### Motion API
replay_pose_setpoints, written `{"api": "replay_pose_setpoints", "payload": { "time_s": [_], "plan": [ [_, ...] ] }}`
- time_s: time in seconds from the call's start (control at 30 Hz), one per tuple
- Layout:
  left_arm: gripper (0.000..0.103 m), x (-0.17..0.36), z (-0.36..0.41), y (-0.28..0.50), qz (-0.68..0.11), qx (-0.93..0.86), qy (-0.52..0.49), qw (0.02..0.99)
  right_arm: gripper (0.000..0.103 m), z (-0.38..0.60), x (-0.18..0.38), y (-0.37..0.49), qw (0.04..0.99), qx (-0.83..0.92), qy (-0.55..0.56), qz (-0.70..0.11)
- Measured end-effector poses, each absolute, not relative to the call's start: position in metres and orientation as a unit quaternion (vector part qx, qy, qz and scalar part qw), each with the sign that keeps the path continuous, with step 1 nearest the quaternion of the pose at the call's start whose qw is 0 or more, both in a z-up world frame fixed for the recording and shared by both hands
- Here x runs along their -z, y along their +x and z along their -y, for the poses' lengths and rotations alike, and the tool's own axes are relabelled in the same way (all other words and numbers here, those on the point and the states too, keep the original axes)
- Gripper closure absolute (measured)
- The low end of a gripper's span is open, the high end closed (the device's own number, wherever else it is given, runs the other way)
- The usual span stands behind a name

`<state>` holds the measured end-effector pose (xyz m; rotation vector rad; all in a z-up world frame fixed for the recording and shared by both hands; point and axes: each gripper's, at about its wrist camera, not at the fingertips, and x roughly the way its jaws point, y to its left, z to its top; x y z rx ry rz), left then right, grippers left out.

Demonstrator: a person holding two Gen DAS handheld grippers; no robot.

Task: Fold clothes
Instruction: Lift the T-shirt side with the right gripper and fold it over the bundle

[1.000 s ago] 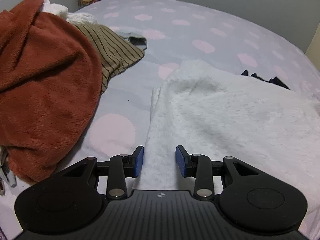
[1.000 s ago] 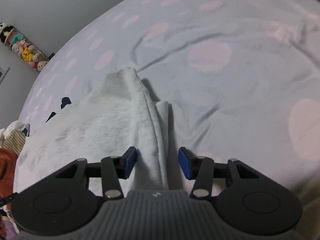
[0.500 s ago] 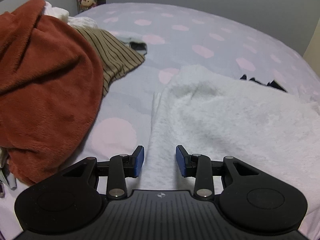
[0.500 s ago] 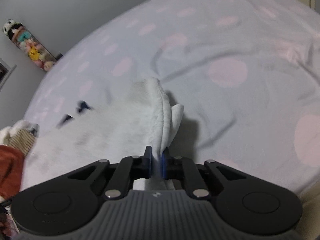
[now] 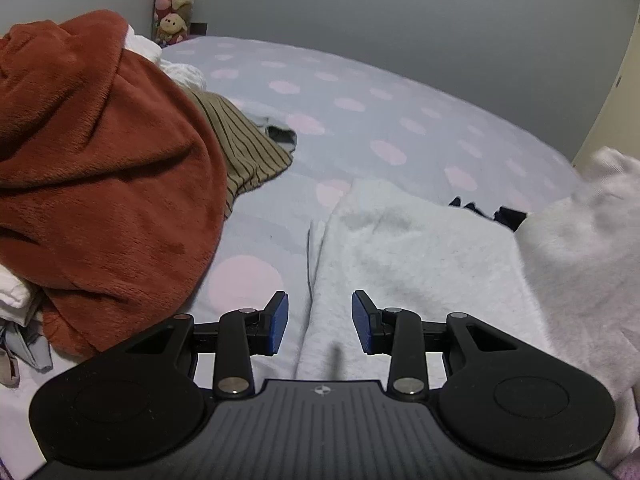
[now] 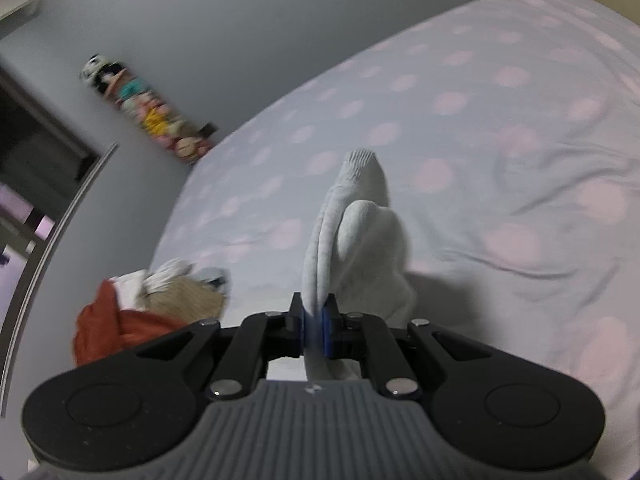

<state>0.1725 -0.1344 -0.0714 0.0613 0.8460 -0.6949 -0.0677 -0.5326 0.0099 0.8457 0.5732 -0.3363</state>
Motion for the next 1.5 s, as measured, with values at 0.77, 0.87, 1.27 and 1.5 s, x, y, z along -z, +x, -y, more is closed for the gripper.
{"api": "replay_pose_setpoints", "payload": {
  "time_s": [0.77,0.87,1.27,1.5],
  "plan": [
    [0.07,0.084,0.081,0.209,-0.405,0.332,-0.007,0.852,0.093,0.375,0.095,0.158,0.824,0.144,0.401,-0.373],
    [0.07,0.09,0.079,0.212,-0.414,0.328,-0.012,0.849,0.093,0.367,0.112,0.17,0.82,0.142,0.391,-0.393],
    [0.07,0.061,0.082,0.191,-0.396,0.333,-0.003,0.856,0.064,0.364,0.073,0.145,0.837,0.093,0.412,-0.347],
    [0.058,0.039,0.088,0.169,-0.386,0.346,-0.014,0.855,0.058,0.368,0.036,0.081,0.858,0.08,0.404,-0.307]
  ]
}}
